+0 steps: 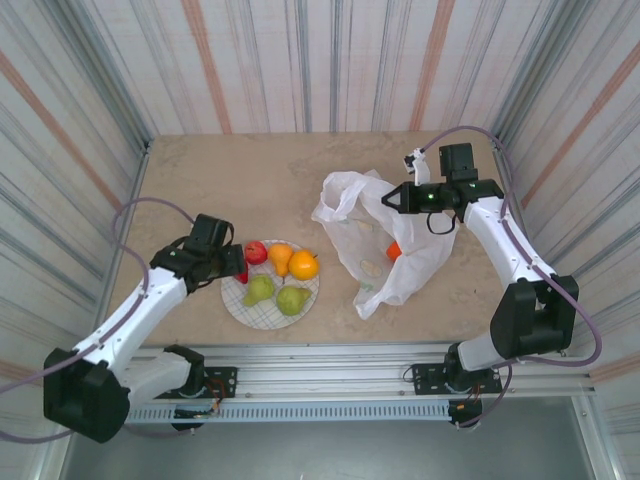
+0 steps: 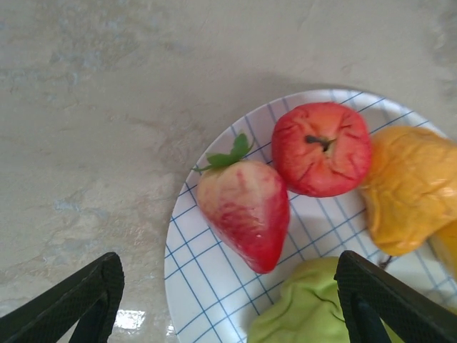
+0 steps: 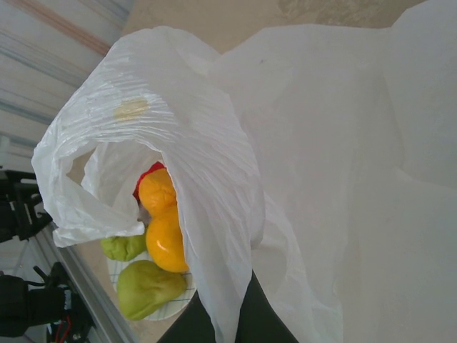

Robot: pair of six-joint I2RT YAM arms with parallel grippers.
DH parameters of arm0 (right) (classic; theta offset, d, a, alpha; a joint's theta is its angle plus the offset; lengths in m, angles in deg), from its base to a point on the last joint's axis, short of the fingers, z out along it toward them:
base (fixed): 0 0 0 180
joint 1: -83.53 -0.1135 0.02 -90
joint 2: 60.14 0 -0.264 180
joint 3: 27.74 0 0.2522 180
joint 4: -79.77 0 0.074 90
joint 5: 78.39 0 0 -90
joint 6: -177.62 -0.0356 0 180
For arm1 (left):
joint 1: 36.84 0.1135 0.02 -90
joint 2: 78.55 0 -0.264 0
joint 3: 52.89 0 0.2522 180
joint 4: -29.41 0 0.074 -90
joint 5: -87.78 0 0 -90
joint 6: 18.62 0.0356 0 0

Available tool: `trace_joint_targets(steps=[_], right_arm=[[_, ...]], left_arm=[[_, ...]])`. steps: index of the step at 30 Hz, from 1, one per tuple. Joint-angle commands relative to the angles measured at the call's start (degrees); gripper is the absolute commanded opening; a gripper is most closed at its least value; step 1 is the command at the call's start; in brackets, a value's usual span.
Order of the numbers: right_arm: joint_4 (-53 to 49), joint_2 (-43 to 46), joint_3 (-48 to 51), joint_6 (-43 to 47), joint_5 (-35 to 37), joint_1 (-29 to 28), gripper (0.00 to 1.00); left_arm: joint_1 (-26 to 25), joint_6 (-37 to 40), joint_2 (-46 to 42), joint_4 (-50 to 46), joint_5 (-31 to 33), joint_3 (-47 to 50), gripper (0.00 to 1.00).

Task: Place the fruits into the plastic bag

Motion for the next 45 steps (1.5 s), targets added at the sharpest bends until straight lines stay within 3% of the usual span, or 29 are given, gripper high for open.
trace_joint_targets(steps=[1,21,45], right_arm=[[0.1,-0.3,-1.8,1.3,0.5,-0.2,0.0],[-0.2,-0.4,-1.3,1.4,0.3,0.0,0.0],[-0.2,-0.7,-0.9,1.4,0.2,-0.1,0.0]], left_arm=[[0.4,1.1,2.5,3.0,-1.1,1.1,0.81],[0.3,1.3,15.2,12.7,-0.2,3.7,0.81],[0.4,1.8,17.1,15.2,1.6,5.6,0.56]])
